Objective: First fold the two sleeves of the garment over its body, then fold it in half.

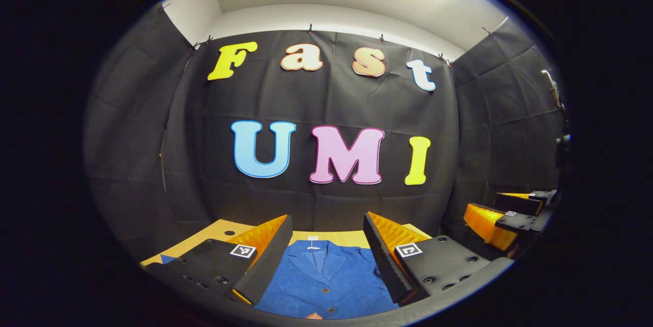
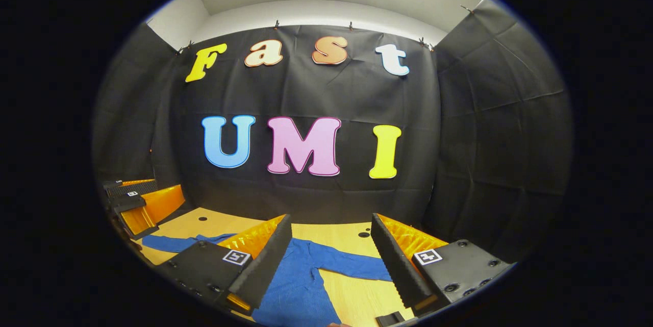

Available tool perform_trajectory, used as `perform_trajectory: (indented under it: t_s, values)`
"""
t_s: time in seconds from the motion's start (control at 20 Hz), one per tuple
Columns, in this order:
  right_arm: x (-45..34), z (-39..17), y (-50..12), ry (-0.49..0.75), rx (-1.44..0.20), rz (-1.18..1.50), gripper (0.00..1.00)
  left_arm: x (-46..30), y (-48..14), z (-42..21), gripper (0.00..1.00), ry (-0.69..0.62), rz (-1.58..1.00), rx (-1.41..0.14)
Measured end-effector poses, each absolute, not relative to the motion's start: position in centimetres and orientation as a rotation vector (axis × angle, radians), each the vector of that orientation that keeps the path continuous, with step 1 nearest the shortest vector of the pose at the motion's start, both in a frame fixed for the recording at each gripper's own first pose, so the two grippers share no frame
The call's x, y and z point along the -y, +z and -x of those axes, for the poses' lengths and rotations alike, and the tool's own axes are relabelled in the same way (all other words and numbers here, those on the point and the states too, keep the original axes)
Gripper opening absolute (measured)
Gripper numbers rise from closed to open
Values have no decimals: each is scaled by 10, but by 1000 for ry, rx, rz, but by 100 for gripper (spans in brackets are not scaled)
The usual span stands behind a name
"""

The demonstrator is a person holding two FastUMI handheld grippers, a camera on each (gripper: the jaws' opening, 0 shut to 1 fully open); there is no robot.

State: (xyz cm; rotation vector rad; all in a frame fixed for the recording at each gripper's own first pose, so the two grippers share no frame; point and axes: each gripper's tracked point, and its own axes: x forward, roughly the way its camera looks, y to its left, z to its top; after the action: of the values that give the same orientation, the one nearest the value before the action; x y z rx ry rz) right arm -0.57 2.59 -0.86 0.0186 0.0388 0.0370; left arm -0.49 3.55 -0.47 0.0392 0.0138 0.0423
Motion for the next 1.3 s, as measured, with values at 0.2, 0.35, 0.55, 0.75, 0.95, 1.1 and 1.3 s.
perform_trajectory:
  t_s: [0.2,0.35,0.55,0.75,0.95,1.1,1.3]
  values:
    - [-20,9,-11,28,-52,-29,100,-37,-10,8,82,42,-33,-26]
    - [-13,10,-14,20,-56,-19,100,-40,-10,9,82,49,-32,-24]
    - [-8,7,-18,8,-69,-36,100,-43,-10,13,83,55,-31,-18]
    - [5,1,-21,-19,-65,-22,100,-44,-10,9,82,60,-43,-12]
    - [21,-6,-24,-24,-41,23,100,-21,-19,-6,82,7,-23,-36]
    - [41,-19,-28,-27,-18,70,100,-7,-19,-15,82,-3,2,-38]
    - [82,-47,-71,-57,-74,116,93,12,-16,-33,82,-4,-21,-32]
